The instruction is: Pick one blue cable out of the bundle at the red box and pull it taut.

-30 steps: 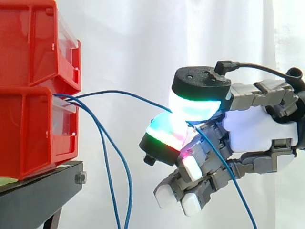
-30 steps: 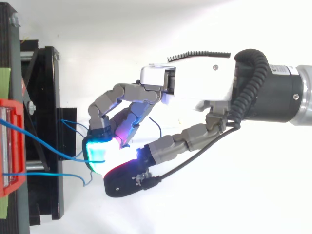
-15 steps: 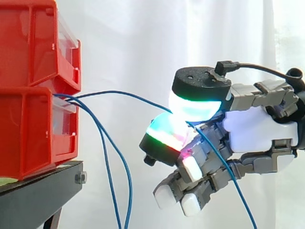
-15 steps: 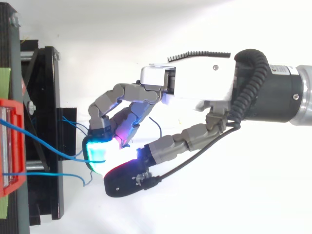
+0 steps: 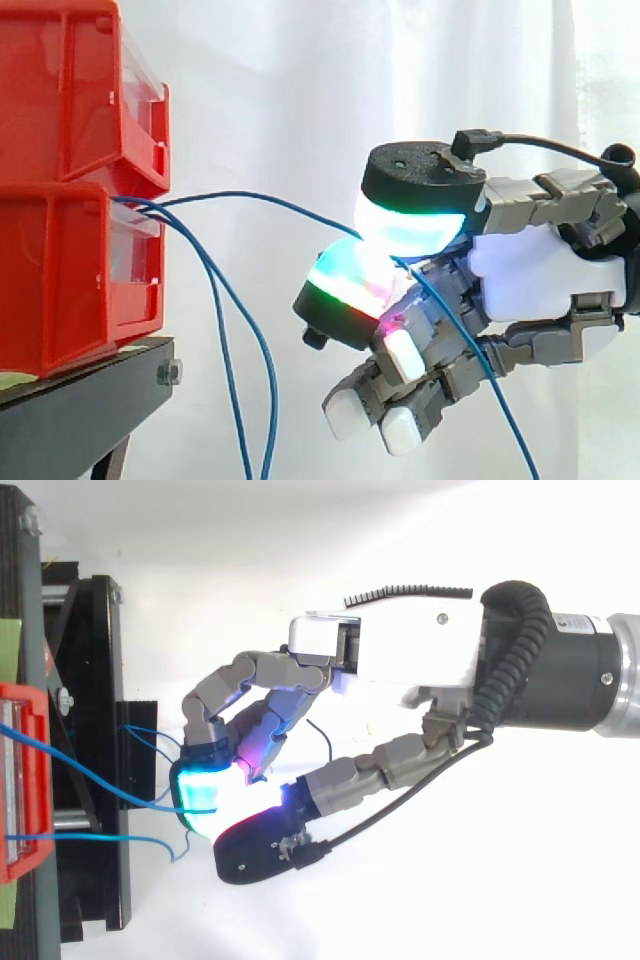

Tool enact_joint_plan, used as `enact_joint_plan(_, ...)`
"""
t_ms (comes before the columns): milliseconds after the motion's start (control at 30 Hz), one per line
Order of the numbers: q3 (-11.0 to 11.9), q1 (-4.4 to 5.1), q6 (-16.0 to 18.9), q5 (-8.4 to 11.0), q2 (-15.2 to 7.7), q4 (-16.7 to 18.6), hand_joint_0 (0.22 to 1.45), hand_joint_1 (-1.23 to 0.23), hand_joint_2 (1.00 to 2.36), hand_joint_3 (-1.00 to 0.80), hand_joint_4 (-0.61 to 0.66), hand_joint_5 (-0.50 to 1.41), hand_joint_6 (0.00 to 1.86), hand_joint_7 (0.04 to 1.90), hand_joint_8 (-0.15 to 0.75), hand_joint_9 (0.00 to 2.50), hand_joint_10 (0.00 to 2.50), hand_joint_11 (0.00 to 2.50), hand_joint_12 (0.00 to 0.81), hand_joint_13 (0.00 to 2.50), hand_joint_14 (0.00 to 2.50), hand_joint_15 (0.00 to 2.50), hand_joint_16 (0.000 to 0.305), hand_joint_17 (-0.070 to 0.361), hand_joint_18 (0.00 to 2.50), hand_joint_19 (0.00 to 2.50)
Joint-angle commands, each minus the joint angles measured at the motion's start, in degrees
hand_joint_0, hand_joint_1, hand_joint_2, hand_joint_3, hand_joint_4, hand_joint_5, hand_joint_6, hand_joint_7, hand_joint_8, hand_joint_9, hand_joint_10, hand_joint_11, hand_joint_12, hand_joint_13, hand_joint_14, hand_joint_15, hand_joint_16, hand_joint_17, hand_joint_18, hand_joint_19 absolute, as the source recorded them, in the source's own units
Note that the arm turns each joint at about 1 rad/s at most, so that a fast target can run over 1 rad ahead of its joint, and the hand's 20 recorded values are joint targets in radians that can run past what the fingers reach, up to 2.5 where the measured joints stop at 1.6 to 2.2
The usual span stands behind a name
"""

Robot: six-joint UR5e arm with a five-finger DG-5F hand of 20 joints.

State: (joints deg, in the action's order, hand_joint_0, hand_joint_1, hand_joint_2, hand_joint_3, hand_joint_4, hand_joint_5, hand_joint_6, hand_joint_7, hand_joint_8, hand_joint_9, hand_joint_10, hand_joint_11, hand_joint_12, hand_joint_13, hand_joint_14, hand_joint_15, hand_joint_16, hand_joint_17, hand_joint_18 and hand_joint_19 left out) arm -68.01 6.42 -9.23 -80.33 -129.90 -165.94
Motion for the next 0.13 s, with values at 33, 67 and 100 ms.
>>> enact_joint_plan(33,0.0,0.0,0.0,0.0,0.0,0.0,0.63,-0.81,1.01,0.01,0.1,-0.12,0.89,1.25,0.403,0.82,0.01,0.61,0.418,0.62,0.01,0.34,0.062,0.139,0.66,0.41)
enact_joint_plan(67,0.0,0.0,0.0,0.0,0.0,0.0,0.63,-0.81,1.01,0.01,0.1,-0.12,0.89,1.24,0.404,0.82,0.01,0.61,0.419,0.62,0.01,0.34,0.062,0.139,0.65,0.42)
enact_joint_plan(100,0.0,0.0,0.0,0.0,0.0,0.0,0.63,-0.81,1.01,0.01,0.1,-0.12,0.89,1.24,0.404,0.82,0.01,0.62,0.418,0.62,0.01,0.34,0.062,0.139,0.65,0.42)
